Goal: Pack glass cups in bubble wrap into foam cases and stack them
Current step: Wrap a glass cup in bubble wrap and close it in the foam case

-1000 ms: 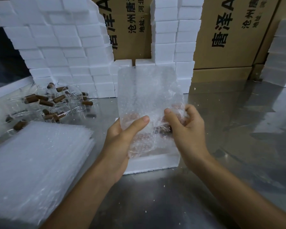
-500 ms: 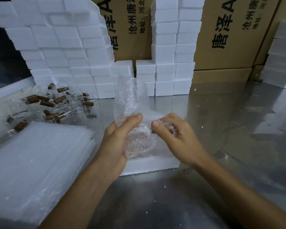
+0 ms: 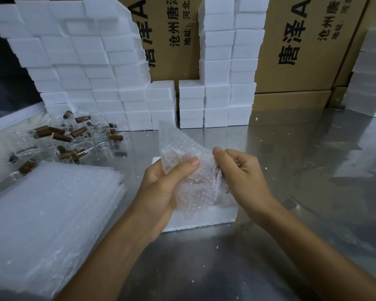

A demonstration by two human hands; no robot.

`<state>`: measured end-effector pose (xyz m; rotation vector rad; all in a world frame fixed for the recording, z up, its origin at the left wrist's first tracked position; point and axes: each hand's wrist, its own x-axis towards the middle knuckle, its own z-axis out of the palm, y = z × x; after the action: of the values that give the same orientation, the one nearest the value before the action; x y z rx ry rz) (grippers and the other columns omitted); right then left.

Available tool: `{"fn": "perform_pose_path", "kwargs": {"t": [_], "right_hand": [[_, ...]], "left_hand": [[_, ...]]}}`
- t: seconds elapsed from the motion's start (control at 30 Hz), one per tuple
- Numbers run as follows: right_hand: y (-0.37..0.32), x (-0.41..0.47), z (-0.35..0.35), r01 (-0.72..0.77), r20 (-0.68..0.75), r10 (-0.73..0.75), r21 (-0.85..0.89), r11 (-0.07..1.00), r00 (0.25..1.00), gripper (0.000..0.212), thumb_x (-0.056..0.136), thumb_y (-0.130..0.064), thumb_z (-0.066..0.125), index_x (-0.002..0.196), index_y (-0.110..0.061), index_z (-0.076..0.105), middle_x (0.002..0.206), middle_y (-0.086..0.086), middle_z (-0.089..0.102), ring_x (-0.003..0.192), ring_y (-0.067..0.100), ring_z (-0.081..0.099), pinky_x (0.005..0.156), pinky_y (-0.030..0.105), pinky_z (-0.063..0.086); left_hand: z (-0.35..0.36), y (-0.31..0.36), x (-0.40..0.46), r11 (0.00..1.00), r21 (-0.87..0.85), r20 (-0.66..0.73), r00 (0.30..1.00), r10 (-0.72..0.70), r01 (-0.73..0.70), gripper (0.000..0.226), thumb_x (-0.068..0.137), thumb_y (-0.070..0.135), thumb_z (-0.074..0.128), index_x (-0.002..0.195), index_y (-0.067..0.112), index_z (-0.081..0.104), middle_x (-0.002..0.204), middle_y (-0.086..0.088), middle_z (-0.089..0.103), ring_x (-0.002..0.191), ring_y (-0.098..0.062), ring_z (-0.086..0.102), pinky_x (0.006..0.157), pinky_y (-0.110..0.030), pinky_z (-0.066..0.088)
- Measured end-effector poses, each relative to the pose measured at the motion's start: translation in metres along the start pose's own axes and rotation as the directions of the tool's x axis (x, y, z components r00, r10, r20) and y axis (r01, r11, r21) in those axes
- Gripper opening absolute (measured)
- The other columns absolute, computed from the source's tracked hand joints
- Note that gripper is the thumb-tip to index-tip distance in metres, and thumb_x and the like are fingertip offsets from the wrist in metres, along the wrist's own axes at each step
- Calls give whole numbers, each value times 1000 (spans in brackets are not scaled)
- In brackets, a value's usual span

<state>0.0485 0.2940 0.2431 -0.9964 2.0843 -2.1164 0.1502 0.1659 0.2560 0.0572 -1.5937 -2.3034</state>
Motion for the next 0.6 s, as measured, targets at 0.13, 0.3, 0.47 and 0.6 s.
{"fn": "perform_pose_path", "kwargs": {"t": [0.13,0.3,0.47,0.6], "right_hand": [[1,1,0,10,-35,-11,-19,1000,999,48,99,-26,55,58,-5,41,58,9,36,54,14,34,52,26,30],[2,-1,-4,202,42,-198,-255,945,979,40,98,-24,56,59,-26,53,53,-15,57,48,3,46,51,14,35],[1,-3,-2,285,12,-295,-299,910,955,36,97,-26,55,61,-26,51,54,-22,57,47,2,50,50,8,32],[0,-1,1,296,-107,-327,-231,927,939,37,96,-25,56,60,-19,53,54,-18,58,47,2,49,51,11,34]], "left_hand": [[-8,5,2,994,110,-94,995,35,-25,17,74,17,79,90,15,77,100,-12,74,97,-28,71,86,-42,55],[-21,21,7,965,217,-184,964,191,-149,26,66,12,76,90,20,70,78,-1,69,65,-16,58,57,-25,45],[-27,29,5,945,229,-142,953,269,-232,25,56,5,78,78,17,73,74,-4,65,61,-23,69,59,-23,55],[-19,24,3,907,329,-11,960,281,-262,20,51,7,86,62,16,73,73,-6,71,75,-23,73,73,-26,58]]}}
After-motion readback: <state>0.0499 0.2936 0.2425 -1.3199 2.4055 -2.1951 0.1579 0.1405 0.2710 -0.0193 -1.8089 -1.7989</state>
